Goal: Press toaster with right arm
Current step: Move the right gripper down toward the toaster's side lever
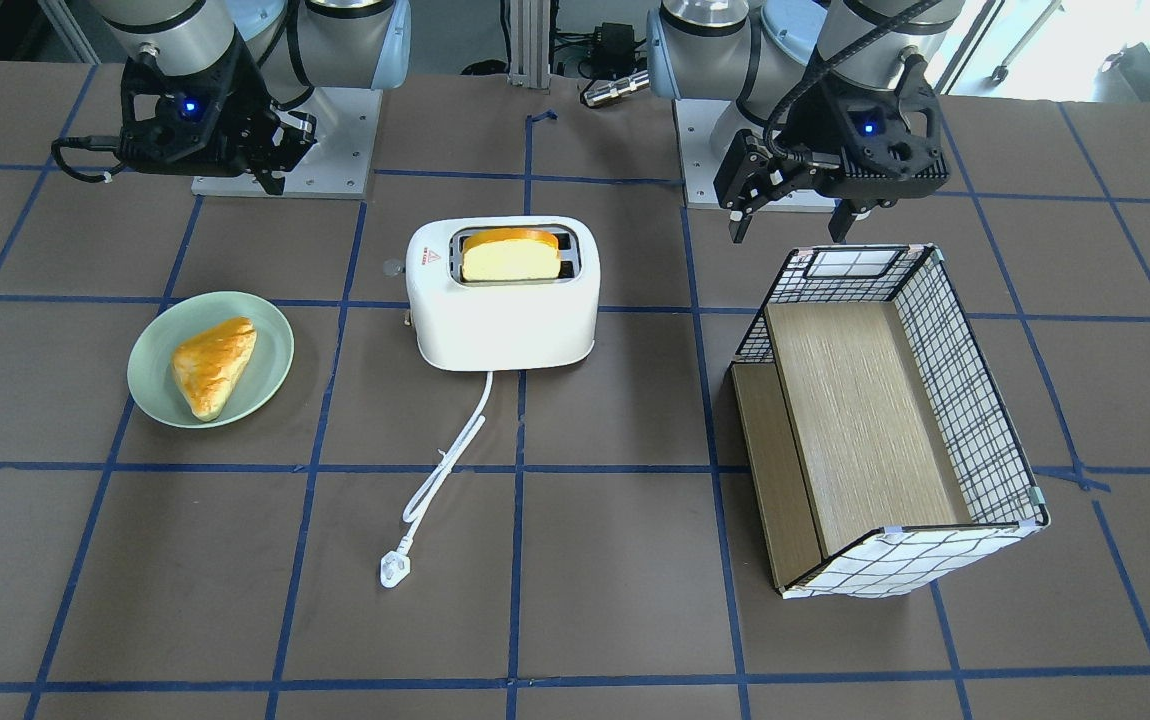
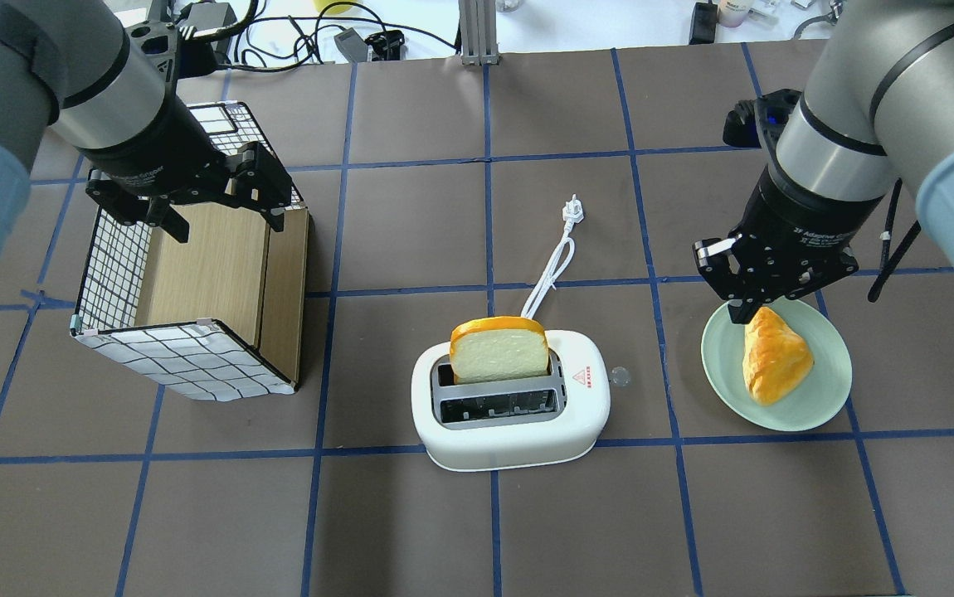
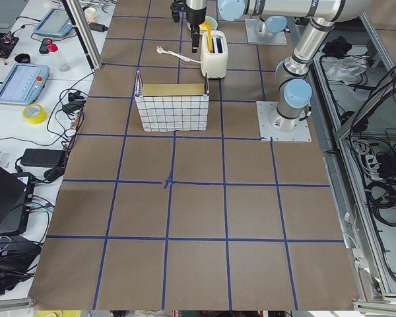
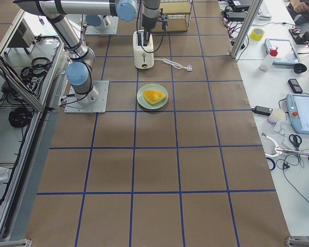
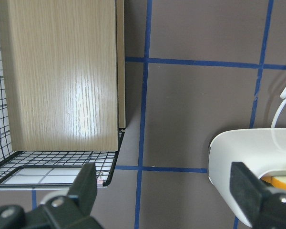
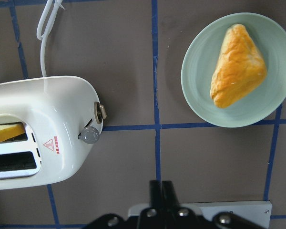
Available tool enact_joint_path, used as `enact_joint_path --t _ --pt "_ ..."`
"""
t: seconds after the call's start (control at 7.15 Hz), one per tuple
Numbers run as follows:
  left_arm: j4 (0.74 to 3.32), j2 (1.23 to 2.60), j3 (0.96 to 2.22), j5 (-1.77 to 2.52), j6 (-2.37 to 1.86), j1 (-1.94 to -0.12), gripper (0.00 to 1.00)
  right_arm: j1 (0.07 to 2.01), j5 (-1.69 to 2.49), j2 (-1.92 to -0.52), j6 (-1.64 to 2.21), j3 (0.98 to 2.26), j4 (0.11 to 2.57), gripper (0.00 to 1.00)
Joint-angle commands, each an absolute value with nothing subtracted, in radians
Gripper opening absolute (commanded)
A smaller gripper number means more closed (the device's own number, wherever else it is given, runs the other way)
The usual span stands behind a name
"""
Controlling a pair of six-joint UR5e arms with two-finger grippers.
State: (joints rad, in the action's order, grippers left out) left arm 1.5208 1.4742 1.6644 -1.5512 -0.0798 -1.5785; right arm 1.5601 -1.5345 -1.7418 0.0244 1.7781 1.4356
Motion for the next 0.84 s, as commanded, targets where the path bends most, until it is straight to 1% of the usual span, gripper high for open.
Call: enact_joint_path --t 0.0,0.14,0.42,0.56,0.7 --pt "1.520 1.474 1.664 -1.552 -0.080 -1.578 1.00 1.557 -1.465 -1.746 0.011 1.831 1.465 0.00" --pt "1.520 1.474 1.664 -1.551 -0.080 -1.578 1.00 1.555 -1.439 -1.744 0.009 1.859 1.504 0.00" --pt "1.520 1.474 1.664 -1.551 -0.080 -1.578 1.00 1.554 -1.407 -1.738 -0.012 1.983 1.685 0.00" --pt "1.522 1.474 1.664 -1.552 -0.080 -1.578 1.00 1.554 -1.405 -1.738 -0.012 2.020 1.744 0.00" --pt "1.520 1.474 1.664 -1.552 -0.080 -1.578 1.00 1.548 -1.364 -1.730 -0.020 2.026 1.758 0.00"
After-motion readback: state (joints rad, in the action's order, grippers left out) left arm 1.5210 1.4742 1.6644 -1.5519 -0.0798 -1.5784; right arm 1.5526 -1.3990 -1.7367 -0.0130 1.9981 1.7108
